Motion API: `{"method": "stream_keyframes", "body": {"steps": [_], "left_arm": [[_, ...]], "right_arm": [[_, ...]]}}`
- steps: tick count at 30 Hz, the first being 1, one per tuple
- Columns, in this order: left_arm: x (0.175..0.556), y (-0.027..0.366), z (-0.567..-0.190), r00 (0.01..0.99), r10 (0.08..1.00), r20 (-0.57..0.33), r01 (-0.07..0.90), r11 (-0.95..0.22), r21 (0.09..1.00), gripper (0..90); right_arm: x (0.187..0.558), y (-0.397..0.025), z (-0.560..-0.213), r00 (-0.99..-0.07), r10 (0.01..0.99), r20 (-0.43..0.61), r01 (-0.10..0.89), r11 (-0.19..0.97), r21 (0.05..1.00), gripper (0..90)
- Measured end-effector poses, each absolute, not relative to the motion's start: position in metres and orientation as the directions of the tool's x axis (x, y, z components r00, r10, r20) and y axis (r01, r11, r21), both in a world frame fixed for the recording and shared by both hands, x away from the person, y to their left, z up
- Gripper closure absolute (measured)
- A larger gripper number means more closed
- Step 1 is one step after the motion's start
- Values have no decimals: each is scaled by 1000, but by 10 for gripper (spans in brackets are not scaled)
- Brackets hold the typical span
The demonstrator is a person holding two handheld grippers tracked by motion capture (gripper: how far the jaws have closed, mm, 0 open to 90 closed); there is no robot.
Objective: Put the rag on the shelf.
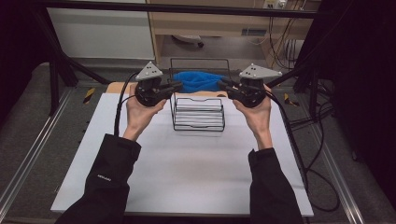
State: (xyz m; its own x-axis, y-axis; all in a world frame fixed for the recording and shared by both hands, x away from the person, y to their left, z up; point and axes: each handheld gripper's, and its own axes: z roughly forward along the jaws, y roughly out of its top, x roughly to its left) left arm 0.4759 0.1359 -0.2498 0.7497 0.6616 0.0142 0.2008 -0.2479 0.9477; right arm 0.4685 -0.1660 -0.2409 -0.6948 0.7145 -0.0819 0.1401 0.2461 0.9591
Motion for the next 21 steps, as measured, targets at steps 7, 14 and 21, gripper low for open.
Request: {"method": "stream_keyframes", "body": {"steps": [7, 14, 21], "left_arm": [[473, 134, -250, 746, 665, 40, 183, -262, 948, 856], [471, 135, -255, 750, 658, 64, 169, -284, 944, 855], [469, 137, -257, 761, 646, 60, 178, -297, 938, 810]], "right_arm": [[458, -172, -233, -717, 696, -36, 133, 188, 973, 674], [455, -169, -235, -740, 673, 10, 182, 186, 966, 787], [463, -168, -252, -720, 692, 56, 278, 214, 937, 893]]}}
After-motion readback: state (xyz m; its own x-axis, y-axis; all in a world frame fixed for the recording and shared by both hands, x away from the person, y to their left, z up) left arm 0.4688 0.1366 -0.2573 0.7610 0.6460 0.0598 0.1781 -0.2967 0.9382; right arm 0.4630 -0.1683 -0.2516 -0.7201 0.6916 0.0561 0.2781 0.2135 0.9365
